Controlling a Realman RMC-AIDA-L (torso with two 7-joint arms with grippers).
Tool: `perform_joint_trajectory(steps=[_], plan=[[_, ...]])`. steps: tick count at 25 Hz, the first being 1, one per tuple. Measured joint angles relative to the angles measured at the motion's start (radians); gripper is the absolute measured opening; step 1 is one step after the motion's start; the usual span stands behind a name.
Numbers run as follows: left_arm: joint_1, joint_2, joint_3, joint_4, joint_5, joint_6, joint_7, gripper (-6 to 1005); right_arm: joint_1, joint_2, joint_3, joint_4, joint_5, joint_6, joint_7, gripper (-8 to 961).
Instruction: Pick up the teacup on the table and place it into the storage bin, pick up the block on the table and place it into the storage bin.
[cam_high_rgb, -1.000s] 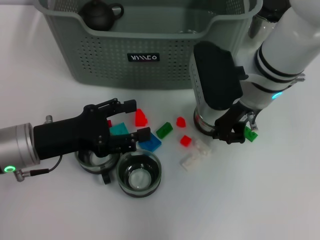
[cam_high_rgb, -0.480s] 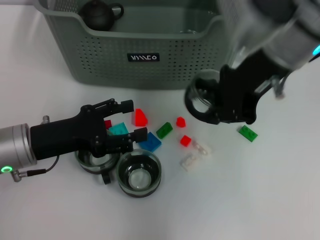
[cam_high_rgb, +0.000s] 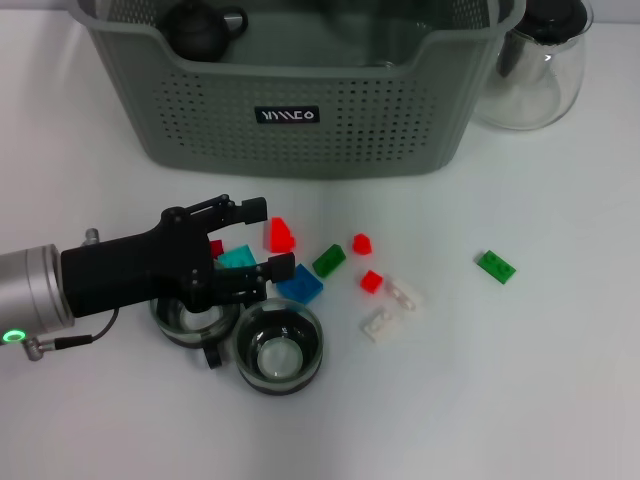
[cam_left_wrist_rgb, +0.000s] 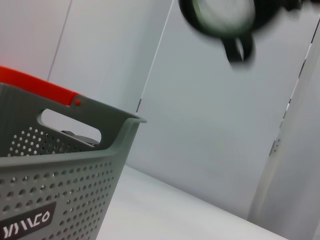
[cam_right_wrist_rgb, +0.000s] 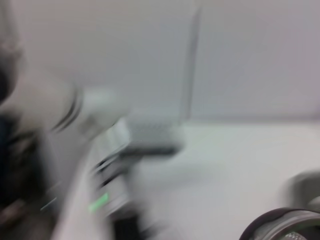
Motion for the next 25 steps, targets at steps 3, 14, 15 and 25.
perform_joint_trajectory(steps=[3,14,15,25], plan=[[0.000,0.000,-0.001,0.000,0.000,0.000,0.000,876,0.016,-0.009,-0.002,0.030,-0.064,0.196,0.031,50],[-0.002,-0.003,0.003,0.000,0.000,-0.001,-0.001,876,0.145,-0.005,-0.124,0.560,-0.412,0.785,0.028,49],[-0.002,-0.003,0.003,0.000,0.000,-0.001,-0.001,876,0.151,-0.002,-0.136,0.598,-0.430,0.826,0.028,49],[-0.004,-0.003,-0.002,0.000,0.001,-0.001,0.001,875,0.162,0.030,-0.257,0.816,-0.510,1.106,0.038,49]])
